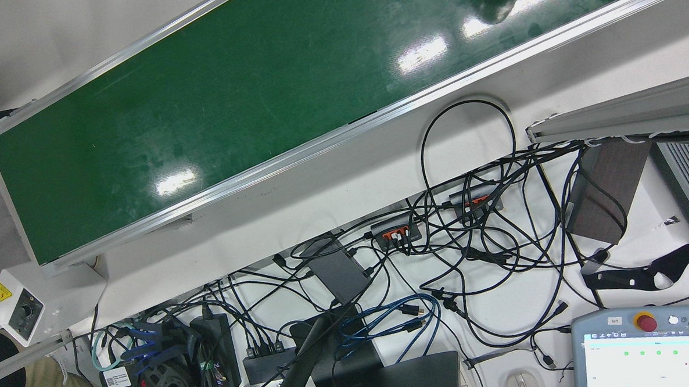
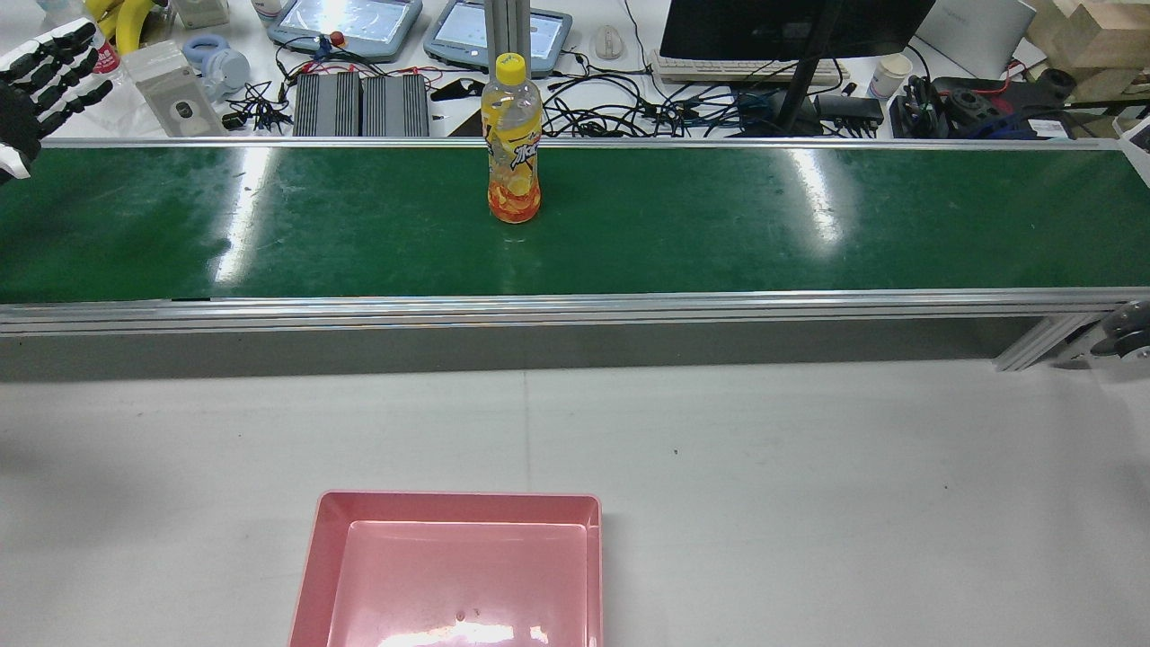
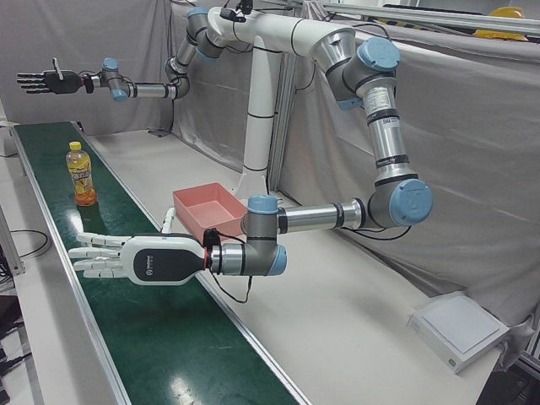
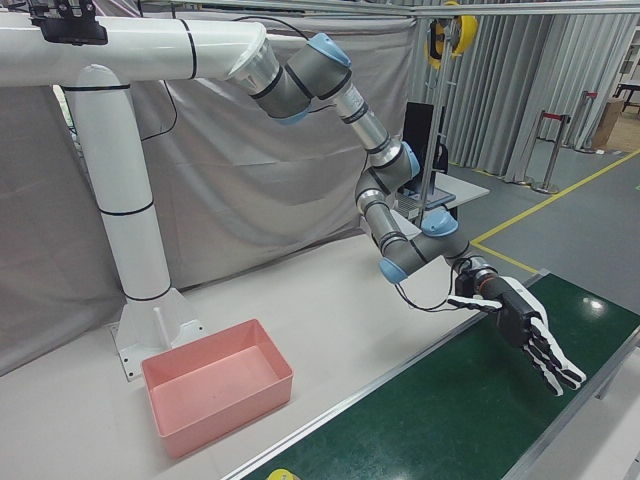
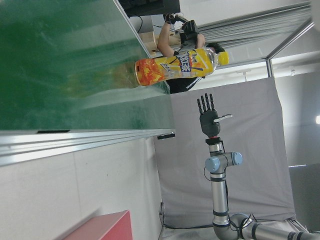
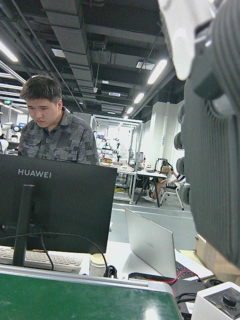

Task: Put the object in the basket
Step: 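Reach the left hand toward the juice bottle on the belt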

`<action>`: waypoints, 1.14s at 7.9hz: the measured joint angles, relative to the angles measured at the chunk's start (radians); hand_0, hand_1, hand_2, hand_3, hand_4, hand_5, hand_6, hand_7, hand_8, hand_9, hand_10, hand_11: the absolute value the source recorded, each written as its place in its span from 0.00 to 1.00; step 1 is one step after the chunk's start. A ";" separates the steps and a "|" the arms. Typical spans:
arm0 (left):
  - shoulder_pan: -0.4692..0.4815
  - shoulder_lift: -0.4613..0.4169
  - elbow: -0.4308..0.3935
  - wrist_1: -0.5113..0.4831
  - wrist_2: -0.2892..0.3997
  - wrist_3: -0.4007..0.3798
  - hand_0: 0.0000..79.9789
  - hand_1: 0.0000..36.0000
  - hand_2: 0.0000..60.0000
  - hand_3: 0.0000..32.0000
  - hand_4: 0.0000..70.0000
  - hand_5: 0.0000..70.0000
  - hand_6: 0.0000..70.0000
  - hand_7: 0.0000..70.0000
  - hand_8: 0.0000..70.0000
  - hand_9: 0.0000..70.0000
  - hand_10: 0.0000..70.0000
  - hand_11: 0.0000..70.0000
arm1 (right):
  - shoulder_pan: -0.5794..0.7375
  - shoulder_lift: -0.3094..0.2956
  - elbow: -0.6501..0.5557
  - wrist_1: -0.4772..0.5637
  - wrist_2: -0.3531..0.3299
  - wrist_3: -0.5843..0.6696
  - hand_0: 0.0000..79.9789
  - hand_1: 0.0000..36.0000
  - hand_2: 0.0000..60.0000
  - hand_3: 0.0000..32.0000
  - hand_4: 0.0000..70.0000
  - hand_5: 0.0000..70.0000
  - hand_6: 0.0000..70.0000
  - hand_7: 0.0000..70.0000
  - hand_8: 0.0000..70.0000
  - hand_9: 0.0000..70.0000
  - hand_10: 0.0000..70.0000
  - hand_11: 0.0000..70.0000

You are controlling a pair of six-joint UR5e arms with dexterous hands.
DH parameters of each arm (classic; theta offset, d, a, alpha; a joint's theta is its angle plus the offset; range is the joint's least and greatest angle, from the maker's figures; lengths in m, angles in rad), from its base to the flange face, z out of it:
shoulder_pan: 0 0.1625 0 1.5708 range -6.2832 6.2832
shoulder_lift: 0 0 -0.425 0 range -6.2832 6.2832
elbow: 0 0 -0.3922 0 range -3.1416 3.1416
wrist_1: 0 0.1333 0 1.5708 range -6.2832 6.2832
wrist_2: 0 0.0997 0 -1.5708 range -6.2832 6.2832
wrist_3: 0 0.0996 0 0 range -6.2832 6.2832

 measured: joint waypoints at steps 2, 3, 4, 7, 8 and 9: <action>0.014 -0.010 0.000 0.004 -0.003 0.003 0.71 0.09 0.00 0.07 0.14 0.11 0.00 0.00 0.00 0.01 0.03 0.06 | 0.002 0.000 0.004 0.000 0.000 0.001 0.00 0.00 0.00 0.00 0.00 0.00 0.00 0.00 0.00 0.00 0.00 0.00; 0.021 -0.013 -0.002 0.013 -0.002 0.001 0.72 0.11 0.00 0.06 0.14 0.12 0.00 0.00 0.01 0.01 0.03 0.07 | 0.003 0.000 0.008 0.000 0.000 0.001 0.00 0.00 0.00 0.00 0.00 0.00 0.00 0.00 0.00 0.00 0.00 0.00; 0.025 -0.024 -0.006 0.031 -0.002 -0.002 0.73 0.11 0.00 0.10 0.12 0.09 0.00 0.00 0.01 0.01 0.01 0.04 | 0.003 0.000 0.010 0.000 0.000 0.001 0.00 0.00 0.00 0.00 0.00 0.00 0.00 0.00 0.00 0.00 0.00 0.00; 0.044 -0.104 -0.012 0.077 -0.002 -0.002 0.69 0.01 0.00 0.11 0.13 0.08 0.00 0.00 0.02 0.02 0.02 0.04 | 0.004 0.000 0.010 0.000 0.000 0.000 0.00 0.00 0.00 0.00 0.00 0.00 0.00 0.00 0.00 0.00 0.00 0.00; 0.067 -0.134 -0.011 0.101 -0.007 0.000 0.68 0.01 0.00 0.11 0.13 0.09 0.00 0.00 0.01 0.02 0.02 0.05 | 0.004 0.000 0.010 0.000 0.000 0.000 0.00 0.00 0.00 0.00 0.00 0.00 0.00 0.00 0.00 0.00 0.00 0.00; 0.099 -0.155 -0.010 0.119 -0.031 0.003 0.69 0.03 0.00 0.08 0.13 0.10 0.00 0.00 0.02 0.03 0.03 0.05 | 0.004 0.000 0.010 0.000 0.000 0.000 0.00 0.00 0.00 0.00 0.00 0.00 0.00 0.00 0.00 0.00 0.00 0.00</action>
